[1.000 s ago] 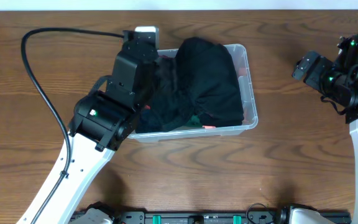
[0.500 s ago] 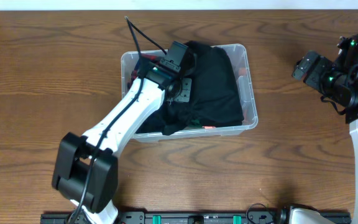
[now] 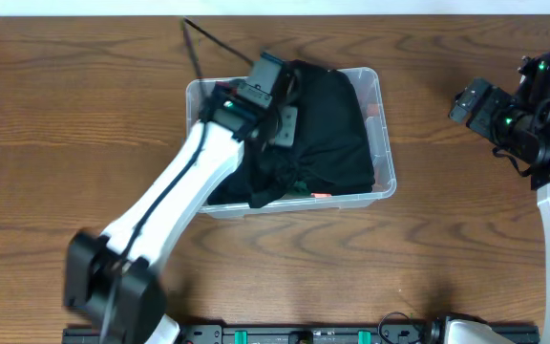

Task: Pack container
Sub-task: 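Lower the black garment into the bin and release it, then press and tuck the black garment down into the bin with the left gripper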

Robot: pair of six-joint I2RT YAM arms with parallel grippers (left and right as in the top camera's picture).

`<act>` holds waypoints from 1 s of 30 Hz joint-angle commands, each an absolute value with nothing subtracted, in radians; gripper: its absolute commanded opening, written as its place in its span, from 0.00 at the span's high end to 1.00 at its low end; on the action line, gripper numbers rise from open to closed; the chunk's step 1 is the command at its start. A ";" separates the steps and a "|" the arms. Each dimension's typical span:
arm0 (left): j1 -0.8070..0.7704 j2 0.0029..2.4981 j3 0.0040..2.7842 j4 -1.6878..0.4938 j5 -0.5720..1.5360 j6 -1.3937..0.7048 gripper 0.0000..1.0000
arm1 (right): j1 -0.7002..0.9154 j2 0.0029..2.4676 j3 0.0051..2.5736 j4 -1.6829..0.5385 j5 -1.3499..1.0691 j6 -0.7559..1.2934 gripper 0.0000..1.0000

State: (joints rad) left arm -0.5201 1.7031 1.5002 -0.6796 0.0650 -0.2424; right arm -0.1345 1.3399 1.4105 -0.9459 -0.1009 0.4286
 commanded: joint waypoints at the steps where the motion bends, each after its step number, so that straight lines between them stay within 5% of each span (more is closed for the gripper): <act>1: -0.525 1.600 1.554 -0.586 0.075 -0.155 0.69 | -0.141 1.342 1.413 -0.947 -0.102 0.433 0.01; 10: -0.528 1.814 1.544 -0.360 0.221 -0.139 0.67 | -0.141 1.342 1.413 -0.947 -0.102 0.433 0.01; 18: -0.578 2.016 1.544 -0.441 0.332 -0.142 0.68 | -0.141 1.342 1.413 -0.947 -0.102 0.433 0.01; 30: -0.628 1.887 1.548 -0.538 0.264 -0.095 0.68 | -0.141 1.342 1.413 -0.947 -0.102 0.433 0.01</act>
State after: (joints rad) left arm -0.6270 1.9537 1.5684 -0.5148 0.2626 -0.1001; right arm -0.1345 1.3399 1.4105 -0.9455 -0.1009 0.4286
